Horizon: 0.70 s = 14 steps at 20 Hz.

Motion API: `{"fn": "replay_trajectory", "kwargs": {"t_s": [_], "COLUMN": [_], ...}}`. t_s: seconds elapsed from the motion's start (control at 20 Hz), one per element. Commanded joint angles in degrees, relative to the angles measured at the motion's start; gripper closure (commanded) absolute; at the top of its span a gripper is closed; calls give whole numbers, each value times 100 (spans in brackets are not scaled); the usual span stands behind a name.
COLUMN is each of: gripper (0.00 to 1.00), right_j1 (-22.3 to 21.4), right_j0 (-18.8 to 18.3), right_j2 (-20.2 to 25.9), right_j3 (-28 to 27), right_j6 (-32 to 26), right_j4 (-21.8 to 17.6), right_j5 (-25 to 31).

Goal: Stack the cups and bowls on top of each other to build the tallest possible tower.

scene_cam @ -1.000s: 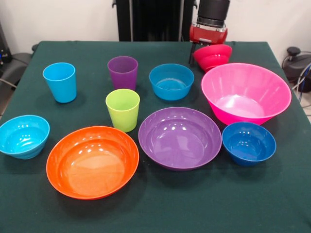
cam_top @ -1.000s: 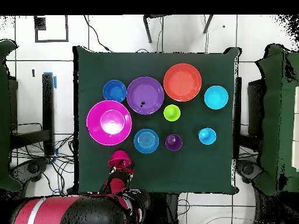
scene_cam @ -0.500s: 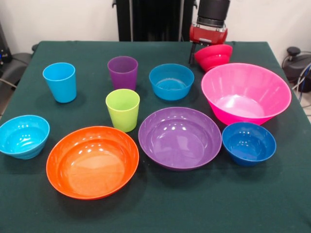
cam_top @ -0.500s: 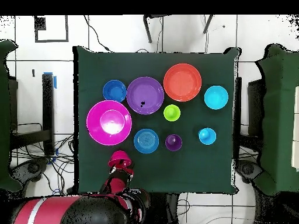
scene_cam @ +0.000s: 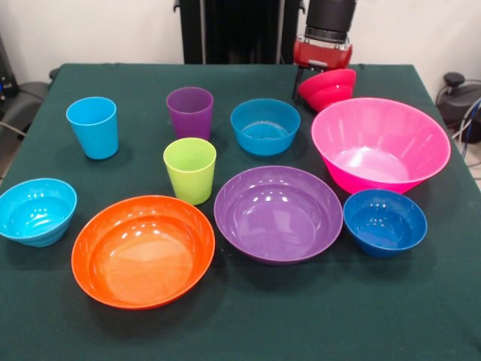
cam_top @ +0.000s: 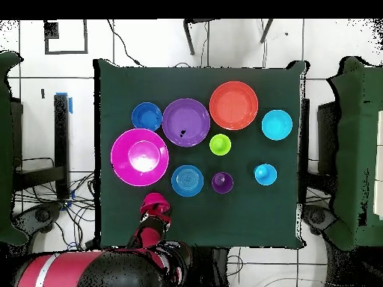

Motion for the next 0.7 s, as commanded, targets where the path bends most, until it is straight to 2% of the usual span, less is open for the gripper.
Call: {"fn": "replay_trajectory", "kwargs": {"t_s": [0.05,0.15,0.2,0.7], "gripper": [0,0,100,100], "right_j1": [168,151,138,182], "right_j0": [67,124,137,259], "right_j2": [539,494,482,438], "right_j3": [-763,-752,-748,-758], "right_j6": [902,868,849,957], "right_j4": [383,452,473,608], "right_j5": [159,190,228,139]}}
